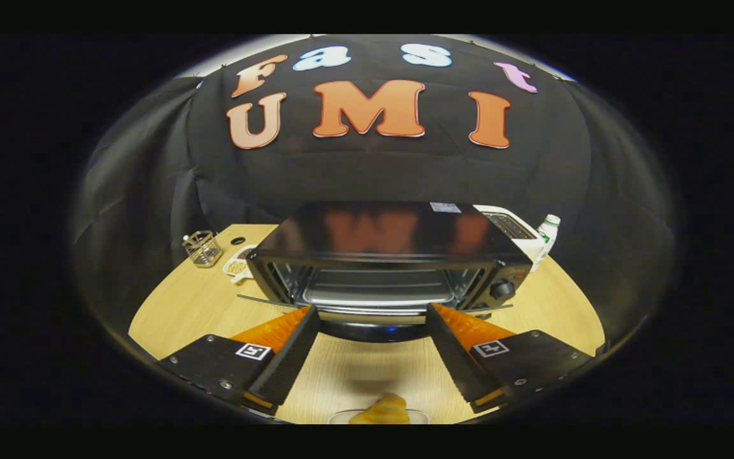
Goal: Open the toaster oven, put the food inside, and close the toaster oven door.
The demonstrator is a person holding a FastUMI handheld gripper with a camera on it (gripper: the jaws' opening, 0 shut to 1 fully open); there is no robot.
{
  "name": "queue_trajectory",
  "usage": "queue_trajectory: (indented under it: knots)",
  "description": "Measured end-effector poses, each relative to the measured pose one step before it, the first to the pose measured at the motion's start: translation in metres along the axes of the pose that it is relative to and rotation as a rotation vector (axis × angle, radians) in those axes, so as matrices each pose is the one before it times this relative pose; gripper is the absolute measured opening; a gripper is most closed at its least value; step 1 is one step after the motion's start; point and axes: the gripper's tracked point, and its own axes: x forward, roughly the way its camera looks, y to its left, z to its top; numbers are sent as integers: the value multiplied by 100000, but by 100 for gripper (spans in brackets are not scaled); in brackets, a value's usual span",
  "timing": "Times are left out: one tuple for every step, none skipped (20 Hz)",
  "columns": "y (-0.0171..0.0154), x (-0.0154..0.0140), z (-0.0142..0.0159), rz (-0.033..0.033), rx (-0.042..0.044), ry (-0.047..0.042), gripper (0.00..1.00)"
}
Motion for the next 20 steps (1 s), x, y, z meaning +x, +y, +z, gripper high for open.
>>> queue_trajectory:
  knots:
    - [52, -502, -1164, 93, -309, 1192, 99]
    - [10, -357, -1317, 299, -100, 1512, 99]
    - [-66, -273, -1209, -692, -212, 1589, 99]
    - [-167, -80, -1026, -699, -1075, 410, 100]
    - [69, -26, -924, -633, -1269, 720, 99]
    - [125, -86, -423, -514, -1523, -868, 99]
    - [103, 34, -496, -576, -2079, 392, 99]
    - [-77, -97, -784, -568, -1515, 1281, 99]
    - [-14, 4, -654, -436, -259, 858, 99]
    - [-34, 71, -495, -111, 456, 685, 99]
    - [2, 63, -529, -242, 715, 765, 99]
    - [-155, 76, -1089, -738, 341, 2329, 99]
    - [-201, 104, -683, -396, 873, 491, 99]
    - [-102, 149, -264, 178, 1200, -119, 99]
    - [-96, 239, -439, 138, 568, 954, 99]
    - [112, 196, -853, 340, 364, 2021, 99]
    - [118, 215, -712, 271, 828, 1889, 99]
    - [-34, 242, -588, 167, 1164, 1195, 99]
    - [-18, 514, -267, 37, 1484, 936, 99]
    - [38, 285, -306, 30, 1504, 1098, 99]
